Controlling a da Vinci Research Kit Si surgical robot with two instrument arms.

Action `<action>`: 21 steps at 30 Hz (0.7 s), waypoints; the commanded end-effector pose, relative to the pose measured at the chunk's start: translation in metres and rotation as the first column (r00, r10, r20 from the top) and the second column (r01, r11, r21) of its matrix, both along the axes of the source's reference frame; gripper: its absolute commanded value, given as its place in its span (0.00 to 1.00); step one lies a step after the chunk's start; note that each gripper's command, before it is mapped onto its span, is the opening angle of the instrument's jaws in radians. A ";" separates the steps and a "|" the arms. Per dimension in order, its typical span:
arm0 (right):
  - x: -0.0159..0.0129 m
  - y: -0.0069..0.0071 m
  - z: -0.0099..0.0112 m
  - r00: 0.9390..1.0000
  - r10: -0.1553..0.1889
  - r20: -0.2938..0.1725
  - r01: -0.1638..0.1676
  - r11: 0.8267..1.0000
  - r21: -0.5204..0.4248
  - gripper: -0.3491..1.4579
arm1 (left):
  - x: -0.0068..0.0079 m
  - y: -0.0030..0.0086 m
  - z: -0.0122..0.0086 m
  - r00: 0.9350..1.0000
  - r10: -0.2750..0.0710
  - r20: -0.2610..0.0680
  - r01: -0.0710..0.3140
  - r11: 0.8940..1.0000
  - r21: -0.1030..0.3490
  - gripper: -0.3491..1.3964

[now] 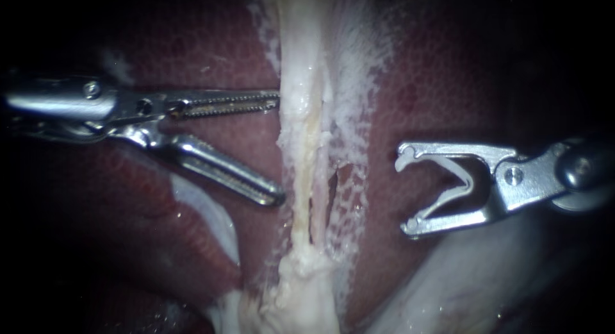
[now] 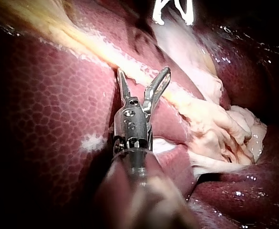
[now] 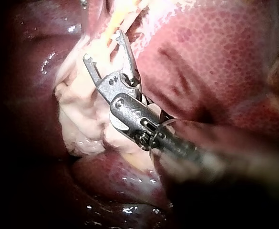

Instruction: Grabbing gallbladder

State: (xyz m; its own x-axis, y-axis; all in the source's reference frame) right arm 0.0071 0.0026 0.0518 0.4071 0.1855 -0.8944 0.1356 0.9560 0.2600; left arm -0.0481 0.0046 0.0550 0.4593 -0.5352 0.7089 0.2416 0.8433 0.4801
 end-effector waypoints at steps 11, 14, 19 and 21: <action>0.0000 0.0000 0.0000 1.000 0.000 0.000 0.000 1.000 0.000 0.52 | 0.0013 0.0010 0.0016 1.000 -0.014 -0.023 0.015 1.000 0.023 0.12; 0.0000 0.0000 0.0000 1.000 0.000 0.000 0.000 1.000 0.000 0.52 | 0.0017 0.0015 0.0024 0.999 -0.026 -0.030 0.027 0.999 0.037 0.09; 0.0001 0.0000 0.0000 1.000 0.000 0.000 0.000 1.000 0.000 0.52 | 0.0023 0.0024 0.0035 0.999 -0.038 -0.038 0.040 0.998 0.044 0.00; 0.0001 0.0000 0.0000 1.000 0.000 0.000 0.000 1.000 0.000 0.52 | 0.0026 0.0025 0.0038 0.998 -0.041 -0.042 0.043 0.998 0.049 0.00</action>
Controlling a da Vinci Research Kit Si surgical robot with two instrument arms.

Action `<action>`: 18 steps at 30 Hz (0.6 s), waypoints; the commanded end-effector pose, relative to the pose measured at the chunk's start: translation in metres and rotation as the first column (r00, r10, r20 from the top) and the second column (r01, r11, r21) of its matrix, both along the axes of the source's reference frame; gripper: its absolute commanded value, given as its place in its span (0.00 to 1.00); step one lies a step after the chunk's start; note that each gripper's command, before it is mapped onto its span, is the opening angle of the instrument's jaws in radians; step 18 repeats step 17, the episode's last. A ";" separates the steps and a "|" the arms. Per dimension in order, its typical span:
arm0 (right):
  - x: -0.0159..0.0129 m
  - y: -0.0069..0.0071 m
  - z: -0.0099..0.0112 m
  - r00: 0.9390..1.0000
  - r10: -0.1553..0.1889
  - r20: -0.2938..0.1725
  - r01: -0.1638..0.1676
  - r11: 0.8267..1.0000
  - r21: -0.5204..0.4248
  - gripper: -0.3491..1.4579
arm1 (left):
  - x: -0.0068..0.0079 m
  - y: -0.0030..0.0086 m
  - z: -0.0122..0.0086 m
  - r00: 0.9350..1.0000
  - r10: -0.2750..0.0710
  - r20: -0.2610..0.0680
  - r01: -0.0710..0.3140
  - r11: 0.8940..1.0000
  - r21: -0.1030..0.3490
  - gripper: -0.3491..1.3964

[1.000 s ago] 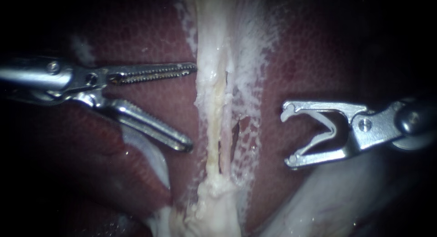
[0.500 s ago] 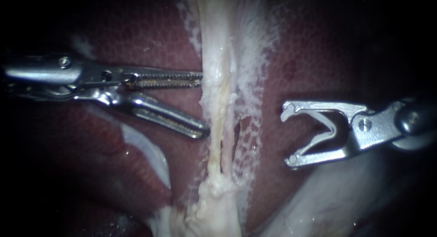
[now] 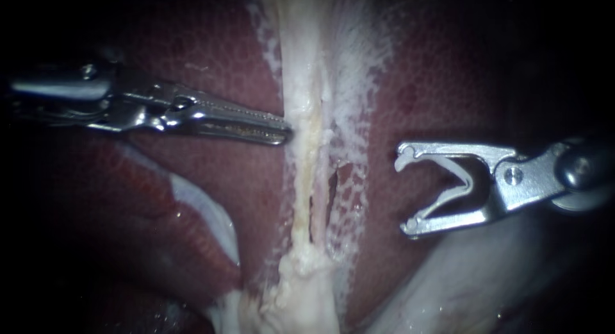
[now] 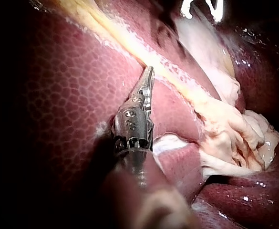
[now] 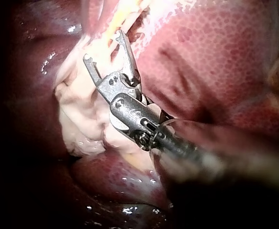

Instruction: Grabbing gallbladder

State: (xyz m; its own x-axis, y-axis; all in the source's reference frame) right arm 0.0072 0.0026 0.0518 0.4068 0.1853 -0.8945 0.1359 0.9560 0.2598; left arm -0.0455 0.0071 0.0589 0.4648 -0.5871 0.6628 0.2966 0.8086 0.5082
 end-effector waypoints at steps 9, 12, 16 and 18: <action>-0.0001 0.0000 0.0000 1.000 0.000 0.000 0.000 1.000 0.000 0.52 | 0.0000 -0.0004 -0.0006 1.000 -0.006 -0.001 0.006 1.000 0.007 0.00; 0.0000 0.0000 0.0000 1.000 0.000 0.000 0.000 1.000 0.000 0.52 | 0.0000 -0.0005 -0.0008 1.000 -0.007 -0.001 0.007 1.000 0.007 0.00; -0.0001 0.0000 0.0000 1.000 0.000 0.000 0.000 1.000 0.000 0.52 | 0.0001 -0.0006 -0.0009 1.000 -0.007 -0.002 0.007 1.000 0.007 0.00; -0.0001 0.0000 0.0000 1.000 0.000 0.000 0.000 1.000 0.000 0.52 | 0.0001 -0.0006 -0.0009 1.000 -0.007 -0.001 0.007 1.000 0.007 0.00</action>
